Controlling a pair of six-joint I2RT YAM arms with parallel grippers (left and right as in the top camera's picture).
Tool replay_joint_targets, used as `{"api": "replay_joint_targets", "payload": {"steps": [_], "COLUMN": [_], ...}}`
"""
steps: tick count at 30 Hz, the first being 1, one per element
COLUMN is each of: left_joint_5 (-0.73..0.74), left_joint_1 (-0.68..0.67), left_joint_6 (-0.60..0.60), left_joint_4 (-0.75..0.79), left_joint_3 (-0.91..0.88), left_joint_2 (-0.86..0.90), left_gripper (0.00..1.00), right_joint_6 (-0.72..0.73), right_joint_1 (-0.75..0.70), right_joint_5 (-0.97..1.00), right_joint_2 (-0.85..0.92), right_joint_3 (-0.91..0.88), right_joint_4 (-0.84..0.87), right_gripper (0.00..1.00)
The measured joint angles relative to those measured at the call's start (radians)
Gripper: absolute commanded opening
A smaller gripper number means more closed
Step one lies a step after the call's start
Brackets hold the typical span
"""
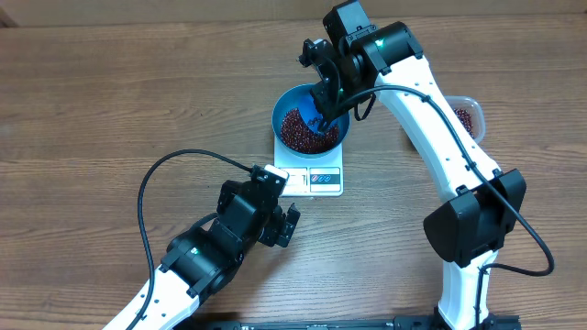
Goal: Scoop item into bowl and weigh 150g on scale
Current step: 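Lift the blue scoop and carry it right to the bean tub, then dip the scoop into the beans in the tub with the right gripper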
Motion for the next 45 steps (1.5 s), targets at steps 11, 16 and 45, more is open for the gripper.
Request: {"api": "replay_joint_targets", "payload": {"steps": [11, 16, 45], "left_joint_5": [0.0, 0.0, 0.0], "left_joint_1": [0.0, 0.0, 0.0], "left_joint_6": [0.0, 0.0, 0.0], "left_joint_4": [0.0, 0.0, 0.0], "left_joint_3": [0.0, 0.0, 0.0], "left_joint_2": [0.0, 0.0, 0.0], "left_gripper": [1.0, 1.0, 1.0], "right_joint_6": [0.0, -0.001, -0.113], "right_joint_1": [0.0, 0.0, -0.575], "right_joint_5": [0.0, -0.015, -0.275], "right_joint_2": [-0.009, -0.019, -0.101], "right_joint_3": [0.0, 0.0, 0.002], "right_joint_4": [-0.001, -0.008, -0.216], "right_gripper": [0.04, 0.04, 0.04]}}
